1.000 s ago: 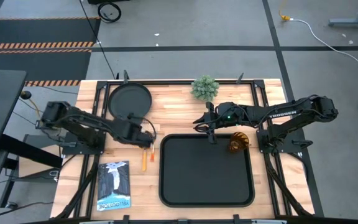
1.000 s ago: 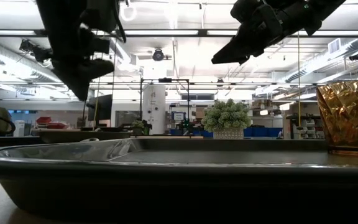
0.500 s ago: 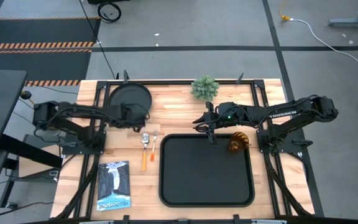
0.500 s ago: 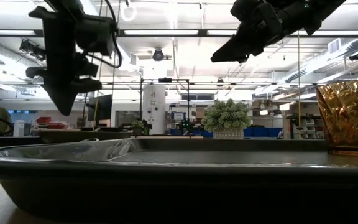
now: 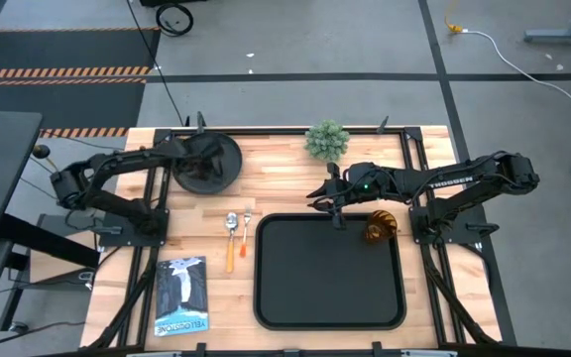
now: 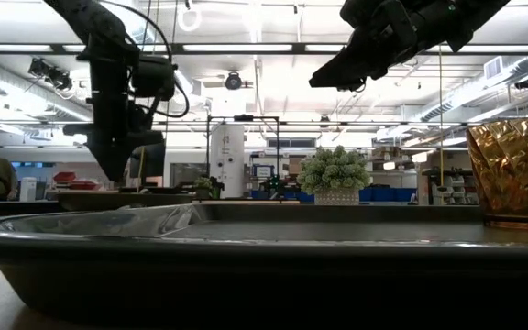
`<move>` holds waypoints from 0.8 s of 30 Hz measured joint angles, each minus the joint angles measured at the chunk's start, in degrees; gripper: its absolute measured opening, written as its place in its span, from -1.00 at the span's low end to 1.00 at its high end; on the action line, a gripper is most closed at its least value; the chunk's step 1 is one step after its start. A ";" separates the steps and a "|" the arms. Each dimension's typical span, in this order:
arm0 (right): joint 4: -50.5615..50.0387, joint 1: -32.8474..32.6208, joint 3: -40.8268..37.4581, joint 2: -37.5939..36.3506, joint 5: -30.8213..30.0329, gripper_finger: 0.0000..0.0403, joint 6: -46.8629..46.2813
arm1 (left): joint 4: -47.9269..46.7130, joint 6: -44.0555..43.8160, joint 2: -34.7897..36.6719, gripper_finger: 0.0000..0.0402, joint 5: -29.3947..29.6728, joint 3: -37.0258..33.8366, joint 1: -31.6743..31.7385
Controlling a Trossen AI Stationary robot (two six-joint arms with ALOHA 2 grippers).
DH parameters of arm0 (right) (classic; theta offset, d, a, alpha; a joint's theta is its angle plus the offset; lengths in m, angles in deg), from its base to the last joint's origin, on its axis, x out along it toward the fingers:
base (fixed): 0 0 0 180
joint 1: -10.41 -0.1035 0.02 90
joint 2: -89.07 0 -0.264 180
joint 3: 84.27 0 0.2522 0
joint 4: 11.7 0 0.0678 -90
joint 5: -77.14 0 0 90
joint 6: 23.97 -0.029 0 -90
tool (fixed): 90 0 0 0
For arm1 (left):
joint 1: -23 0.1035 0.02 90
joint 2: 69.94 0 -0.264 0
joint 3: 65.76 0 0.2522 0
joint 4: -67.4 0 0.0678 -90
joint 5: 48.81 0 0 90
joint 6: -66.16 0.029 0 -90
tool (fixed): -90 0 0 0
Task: Pick and place plate/cup/fork/spoon on tray
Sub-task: Put the black plate on the black tray to the bottom left of the brown cup
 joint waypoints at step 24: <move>1.22 -0.02 0.00 0.26 1.22 -0.43 -0.48 | 2.64 20.68 -17.28 -0.55 -10.33 16.21 26.28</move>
